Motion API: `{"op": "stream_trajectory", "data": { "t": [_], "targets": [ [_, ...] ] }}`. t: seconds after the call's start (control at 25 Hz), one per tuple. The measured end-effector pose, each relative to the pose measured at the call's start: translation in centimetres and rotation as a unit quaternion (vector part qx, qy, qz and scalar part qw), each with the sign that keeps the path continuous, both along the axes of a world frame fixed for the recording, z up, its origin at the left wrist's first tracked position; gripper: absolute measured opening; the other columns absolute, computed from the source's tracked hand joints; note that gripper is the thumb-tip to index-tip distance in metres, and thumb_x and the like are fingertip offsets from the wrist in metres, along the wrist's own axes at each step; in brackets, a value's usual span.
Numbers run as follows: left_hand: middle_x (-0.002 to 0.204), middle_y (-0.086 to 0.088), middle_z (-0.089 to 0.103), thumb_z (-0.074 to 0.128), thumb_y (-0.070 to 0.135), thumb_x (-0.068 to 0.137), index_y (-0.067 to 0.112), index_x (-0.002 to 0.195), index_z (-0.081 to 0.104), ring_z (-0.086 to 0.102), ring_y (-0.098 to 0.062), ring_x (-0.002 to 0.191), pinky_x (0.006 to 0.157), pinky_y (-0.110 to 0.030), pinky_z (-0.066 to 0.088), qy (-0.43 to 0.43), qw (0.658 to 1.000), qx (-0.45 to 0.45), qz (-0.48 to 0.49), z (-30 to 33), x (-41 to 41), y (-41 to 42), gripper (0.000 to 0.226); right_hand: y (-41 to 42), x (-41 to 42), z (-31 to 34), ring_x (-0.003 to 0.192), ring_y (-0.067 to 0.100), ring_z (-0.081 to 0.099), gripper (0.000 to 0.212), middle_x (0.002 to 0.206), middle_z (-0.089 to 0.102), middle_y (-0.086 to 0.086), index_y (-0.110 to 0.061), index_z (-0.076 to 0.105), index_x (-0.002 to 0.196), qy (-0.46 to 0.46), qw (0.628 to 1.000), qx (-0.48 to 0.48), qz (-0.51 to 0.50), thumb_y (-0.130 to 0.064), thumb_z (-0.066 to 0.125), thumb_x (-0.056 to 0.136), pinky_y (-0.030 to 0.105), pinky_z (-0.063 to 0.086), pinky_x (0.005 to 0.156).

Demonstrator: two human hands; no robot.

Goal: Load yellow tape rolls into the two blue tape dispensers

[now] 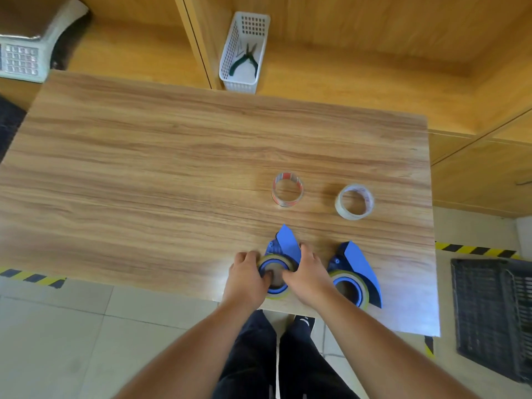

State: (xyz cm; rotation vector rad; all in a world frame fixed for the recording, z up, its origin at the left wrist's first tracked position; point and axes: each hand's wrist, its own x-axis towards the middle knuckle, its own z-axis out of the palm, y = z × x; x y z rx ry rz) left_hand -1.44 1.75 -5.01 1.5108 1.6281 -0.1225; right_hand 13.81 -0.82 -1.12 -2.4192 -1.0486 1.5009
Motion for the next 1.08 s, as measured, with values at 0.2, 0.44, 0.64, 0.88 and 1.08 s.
{"op": "stream_trajectory", "data": {
  "t": [0.2,0.44,0.64,0.88,1.08],
  "targets": [
    [0.118,-0.001,0.056,0.064,0.024,0.088,0.024,0.112,0.063,0.063,-0.027,0.094,0.082,-0.041,0.056,-0.009,1.0,-0.001,-0.001,0.0,-0.2,0.9,0.024,-0.2,-0.8,-0.3,0.119,0.03,0.055,0.076,0.145,0.044,0.008,-0.022,0.031,0.151,0.005,0.999,-0.026,-0.033,-0.034,0.067,0.085,0.033,0.046,0.076],
    [0.093,0.004,0.071,0.065,0.029,0.082,0.024,0.112,0.062,0.065,-0.017,0.077,0.066,-0.032,0.052,-0.051,0.998,0.003,0.024,1.7,-0.4,0.9,0.031,0.0,-0.5,1.5,0.072,0.018,0.066,0.053,0.095,0.07,0.003,-0.034,0.041,0.122,0.087,0.983,0.012,-0.159,-0.017,0.067,0.079,0.03,0.051,0.057],
    [0.095,0.01,0.071,0.071,0.038,0.084,0.028,0.11,0.065,0.066,-0.011,0.08,0.071,-0.029,0.055,-0.117,0.992,0.029,0.046,5.5,1.4,1.0,0.029,-0.3,1.2,3.5,0.084,0.02,0.07,0.059,0.099,0.072,0.001,-0.038,0.04,0.126,0.133,0.962,0.066,-0.229,-0.012,0.069,0.081,0.035,0.055,0.071],
    [0.111,0.015,0.071,0.07,0.049,0.088,0.04,0.115,0.067,0.069,-0.002,0.099,0.088,-0.026,0.056,-0.184,0.979,0.062,0.055,11.8,2.9,0.1,0.028,-1.7,4.0,7.0,0.063,0.02,0.058,0.046,0.074,0.066,0.003,-0.024,0.063,0.116,0.2,0.92,0.179,-0.285,0.005,0.059,0.08,0.033,0.05,0.062],
    [0.109,0.017,0.068,0.072,0.041,0.09,0.052,0.099,0.062,0.07,-0.011,0.087,0.071,-0.023,0.051,-0.234,0.96,0.111,0.109,17.7,4.4,-2.3,0.018,-3.2,4.7,11.5,0.065,0.022,0.06,0.043,0.078,0.069,0.005,-0.016,0.064,0.116,0.262,0.867,0.273,-0.324,0.012,0.058,0.082,0.036,0.051,0.066]
  ]
}}
